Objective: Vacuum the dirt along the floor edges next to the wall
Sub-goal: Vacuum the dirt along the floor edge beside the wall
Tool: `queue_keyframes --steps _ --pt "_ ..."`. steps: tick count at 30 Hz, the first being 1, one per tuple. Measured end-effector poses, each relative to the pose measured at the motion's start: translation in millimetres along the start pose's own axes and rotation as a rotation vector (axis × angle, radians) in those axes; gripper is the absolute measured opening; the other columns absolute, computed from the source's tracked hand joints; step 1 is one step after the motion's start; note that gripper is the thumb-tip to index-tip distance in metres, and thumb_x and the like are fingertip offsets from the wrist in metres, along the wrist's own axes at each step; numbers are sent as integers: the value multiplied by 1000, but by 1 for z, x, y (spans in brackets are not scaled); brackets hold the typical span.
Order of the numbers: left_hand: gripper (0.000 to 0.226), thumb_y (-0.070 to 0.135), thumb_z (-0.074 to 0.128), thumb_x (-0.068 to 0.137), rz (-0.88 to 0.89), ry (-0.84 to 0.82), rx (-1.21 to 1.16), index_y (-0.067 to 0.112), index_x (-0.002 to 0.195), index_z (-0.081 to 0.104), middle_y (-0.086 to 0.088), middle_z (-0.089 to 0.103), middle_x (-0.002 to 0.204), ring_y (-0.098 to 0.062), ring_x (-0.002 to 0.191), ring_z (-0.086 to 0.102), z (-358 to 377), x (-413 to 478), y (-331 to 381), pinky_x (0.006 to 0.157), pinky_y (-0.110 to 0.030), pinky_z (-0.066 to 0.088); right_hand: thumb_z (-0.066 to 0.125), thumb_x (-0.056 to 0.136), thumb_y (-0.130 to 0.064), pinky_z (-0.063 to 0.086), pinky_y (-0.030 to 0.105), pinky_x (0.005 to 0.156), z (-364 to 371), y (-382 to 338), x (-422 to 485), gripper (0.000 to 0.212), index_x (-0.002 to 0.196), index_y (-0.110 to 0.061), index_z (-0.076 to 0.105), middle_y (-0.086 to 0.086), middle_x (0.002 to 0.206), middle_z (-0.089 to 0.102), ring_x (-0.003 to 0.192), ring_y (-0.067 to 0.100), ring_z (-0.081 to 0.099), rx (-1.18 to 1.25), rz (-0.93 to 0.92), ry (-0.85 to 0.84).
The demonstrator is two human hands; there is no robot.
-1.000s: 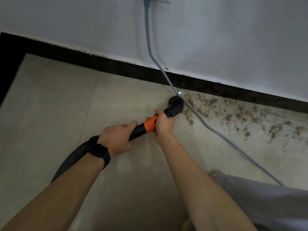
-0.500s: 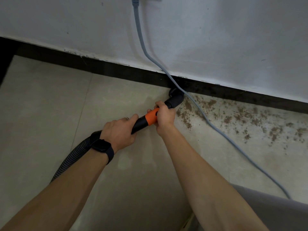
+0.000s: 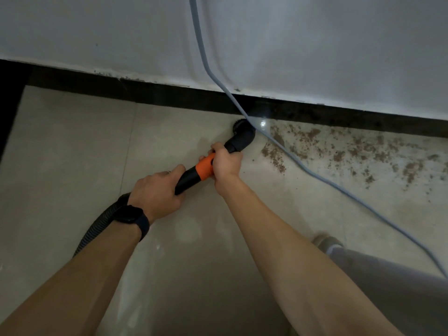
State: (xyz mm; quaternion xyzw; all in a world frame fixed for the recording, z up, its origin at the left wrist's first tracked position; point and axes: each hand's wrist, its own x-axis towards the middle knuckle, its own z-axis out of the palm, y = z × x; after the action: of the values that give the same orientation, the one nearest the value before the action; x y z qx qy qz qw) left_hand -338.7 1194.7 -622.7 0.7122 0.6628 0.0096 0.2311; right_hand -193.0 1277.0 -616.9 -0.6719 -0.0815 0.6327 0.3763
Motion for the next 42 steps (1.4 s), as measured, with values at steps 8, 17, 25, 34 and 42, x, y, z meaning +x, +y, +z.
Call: queue_keyframes --steps 8,17,25,34,42 --pt "37 28 70 78 101 -60 78 34 90 35 12 46 66 -20 52 47 8 -68 -40 47 -24 29 59 99 -10 52 23 46 -11 70 -55 29 119 -11 37 13 95 64 50 15 67 101 86 107" --pt "32 33 65 80 118 -149 136 35 100 40 10 52 76 -25 64 62 8 -112 -36 52 -27 33 60 98 -9 61 37 66 -33 109 -85 30 118 -9 37 9 85 65 53 17 70 98 134 135" --pt "30 36 53 88 65 -175 152 28 114 42 1 62 95 -30 83 64 4 -92 3 62 -31 37 63 97 -12 61 38 66 -48 79 -71 36 126 -6 42 9 85 65 54 19 71 51 67 145" --pt "31 35 55 86 75 -155 128 26 111 40 -1 63 93 -30 82 63 6 -60 27 62 -30 37 66 95 -10 59 34 58 -56 46 -48 46 134 -1 45 9 81 65 53 20 72 57 15 111" --pt "30 35 57 84 120 -187 135 27 108 40 4 59 85 -27 75 61 1 -72 17 59 -30 35 67 95 -10 63 42 69 -59 58 -60 34 120 -9 44 8 83 67 55 22 72 155 36 149"
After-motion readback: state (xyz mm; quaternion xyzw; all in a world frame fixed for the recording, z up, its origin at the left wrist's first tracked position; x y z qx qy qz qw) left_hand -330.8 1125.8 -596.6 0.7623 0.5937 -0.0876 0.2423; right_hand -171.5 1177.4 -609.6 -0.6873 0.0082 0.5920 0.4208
